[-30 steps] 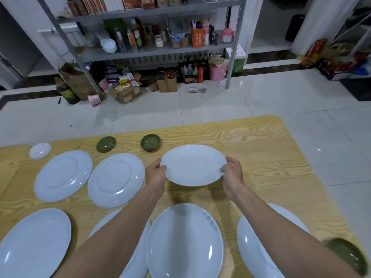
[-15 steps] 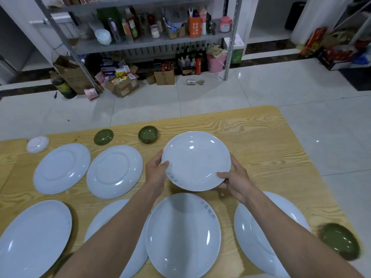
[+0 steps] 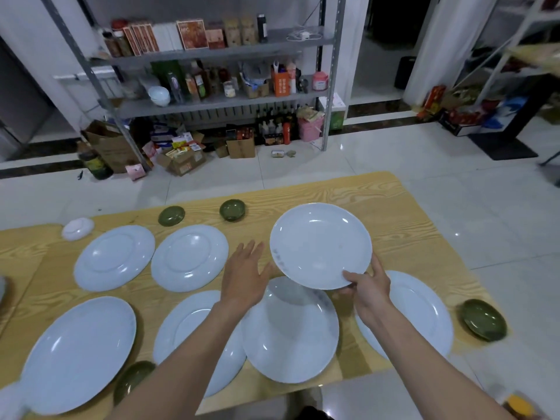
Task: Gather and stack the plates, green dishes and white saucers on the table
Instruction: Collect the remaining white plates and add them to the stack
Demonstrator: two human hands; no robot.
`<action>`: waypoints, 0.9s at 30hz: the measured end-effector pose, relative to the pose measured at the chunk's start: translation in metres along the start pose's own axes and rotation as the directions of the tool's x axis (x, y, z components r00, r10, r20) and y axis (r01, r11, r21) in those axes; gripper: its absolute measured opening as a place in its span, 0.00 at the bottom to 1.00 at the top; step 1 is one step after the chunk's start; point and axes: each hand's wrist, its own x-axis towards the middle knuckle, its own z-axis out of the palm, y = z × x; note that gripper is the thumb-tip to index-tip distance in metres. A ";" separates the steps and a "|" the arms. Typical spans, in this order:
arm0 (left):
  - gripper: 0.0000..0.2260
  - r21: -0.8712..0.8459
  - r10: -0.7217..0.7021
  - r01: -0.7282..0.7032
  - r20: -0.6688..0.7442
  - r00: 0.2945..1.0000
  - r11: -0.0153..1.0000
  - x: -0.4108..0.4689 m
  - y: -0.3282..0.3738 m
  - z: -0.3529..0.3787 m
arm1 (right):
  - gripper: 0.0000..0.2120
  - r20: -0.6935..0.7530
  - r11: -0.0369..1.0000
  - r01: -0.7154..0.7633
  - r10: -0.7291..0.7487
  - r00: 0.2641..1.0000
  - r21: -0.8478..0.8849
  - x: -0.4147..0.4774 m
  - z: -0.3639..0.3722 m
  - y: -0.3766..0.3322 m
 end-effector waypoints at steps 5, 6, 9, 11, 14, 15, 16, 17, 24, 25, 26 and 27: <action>0.26 0.139 0.040 -0.042 0.013 0.999 0.989 -0.054 -0.008 -0.005 | 0.41 -0.025 0.994 0.006 -0.003 1.000 0.111 -0.057 -0.009 0.014; 0.26 0.152 0.040 -0.043 0.023 0.999 0.987 -0.061 -0.008 -0.005 | 0.41 -0.030 0.993 0.009 -0.005 1.000 0.121 -0.066 -0.011 0.015; 0.26 0.176 0.051 -0.057 0.034 0.998 0.983 -0.081 -0.004 -0.007 | 0.41 -0.047 0.989 0.009 -0.002 0.999 0.146 -0.089 -0.018 0.018; 0.26 0.194 0.065 -0.070 0.032 0.997 0.979 -0.092 -0.001 -0.007 | 0.41 -0.050 0.988 0.014 -0.006 0.999 0.152 -0.100 -0.022 0.018; 0.27 0.262 0.078 -0.083 0.029 0.997 0.961 -0.106 0.005 -0.003 | 0.41 -0.043 0.987 0.025 -0.018 0.999 0.156 -0.110 -0.030 0.015; 0.27 0.282 0.078 -0.083 0.027 0.997 0.956 -0.111 0.007 -0.001 | 0.41 -0.035 0.987 0.028 -0.023 0.999 0.157 -0.113 -0.033 0.014; 0.27 0.294 0.073 -0.078 0.029 0.997 0.953 -0.116 0.009 0.003 | 0.41 -0.025 0.987 0.030 -0.027 0.999 0.156 -0.116 -0.037 0.013; 0.27 0.299 0.061 -0.068 0.034 0.998 0.952 -0.122 0.010 0.007 | 0.40 -0.015 0.988 0.030 -0.028 0.999 0.153 -0.118 -0.040 0.013; 0.27 0.247 -0.088 0.074 0.045 0.995 0.966 -0.162 0.008 0.046 | 0.41 0.006 0.990 -0.003 0.002 1.000 0.141 -0.125 -0.071 0.019; 0.27 0.231 -0.131 0.116 0.054 0.990 0.966 -0.166 0.006 0.053 | 0.41 0.005 0.989 -0.009 0.008 1.000 0.148 -0.125 -0.074 0.021; 0.27 0.210 -0.177 0.161 0.061 0.982 0.964 -0.170 0.003 0.059 | 0.41 0.003 0.988 -0.014 0.014 1.000 0.153 -0.124 -0.077 0.023; 0.27 0.178 -0.222 0.207 0.071 0.972 0.962 -0.173 0.001 0.065 | 0.41 -0.002 0.988 -0.018 0.019 1.000 0.152 -0.124 -0.079 0.024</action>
